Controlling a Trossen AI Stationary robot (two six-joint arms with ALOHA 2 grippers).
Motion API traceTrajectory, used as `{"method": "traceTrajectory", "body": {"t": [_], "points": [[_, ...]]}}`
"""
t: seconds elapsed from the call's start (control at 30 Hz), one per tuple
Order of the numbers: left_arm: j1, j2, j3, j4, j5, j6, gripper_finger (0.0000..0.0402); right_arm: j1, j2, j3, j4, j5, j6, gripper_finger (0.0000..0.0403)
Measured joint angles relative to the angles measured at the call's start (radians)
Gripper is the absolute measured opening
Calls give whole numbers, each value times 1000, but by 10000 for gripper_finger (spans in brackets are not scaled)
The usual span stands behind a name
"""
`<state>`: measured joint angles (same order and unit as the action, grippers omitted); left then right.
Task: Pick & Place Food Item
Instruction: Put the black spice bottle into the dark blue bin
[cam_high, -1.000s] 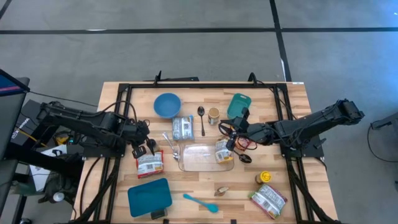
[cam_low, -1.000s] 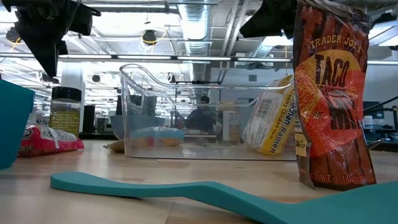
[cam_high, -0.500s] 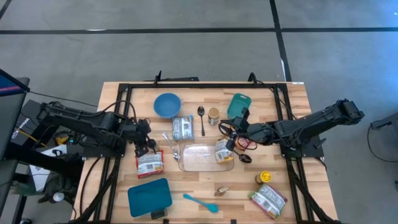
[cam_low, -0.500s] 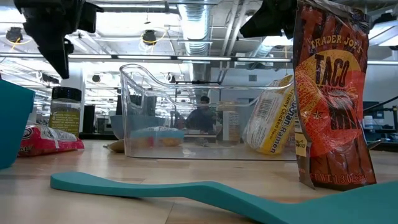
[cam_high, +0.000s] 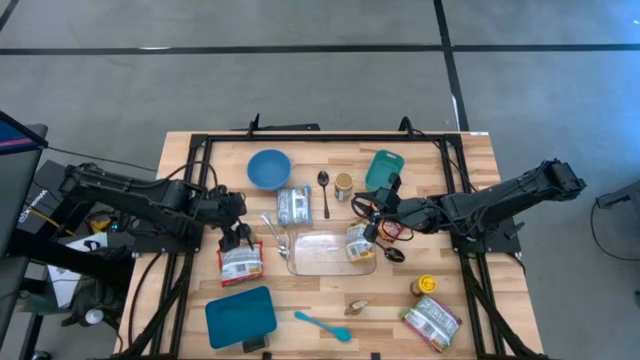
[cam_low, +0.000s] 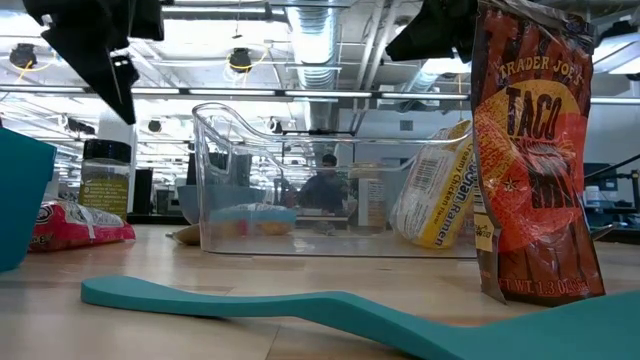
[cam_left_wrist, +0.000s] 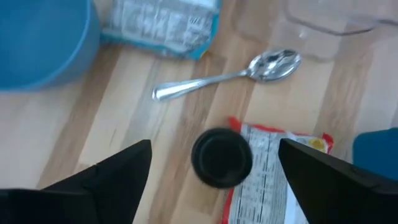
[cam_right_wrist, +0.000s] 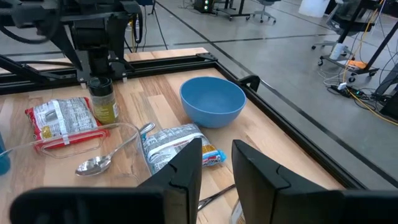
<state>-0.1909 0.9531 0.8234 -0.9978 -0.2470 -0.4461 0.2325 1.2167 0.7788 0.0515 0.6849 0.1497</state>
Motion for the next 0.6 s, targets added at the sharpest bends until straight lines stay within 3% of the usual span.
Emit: {"method": "traceTrajectory", "body": {"t": [0.37, 0.6], "points": [[0, 5, -4, 17, 16, 51, 341, 0, 0, 0, -7, 0, 0, 82], [1, 9, -108, 74, 16, 76, 340, 0, 0, 0, -10, 0, 0, 82]]}}
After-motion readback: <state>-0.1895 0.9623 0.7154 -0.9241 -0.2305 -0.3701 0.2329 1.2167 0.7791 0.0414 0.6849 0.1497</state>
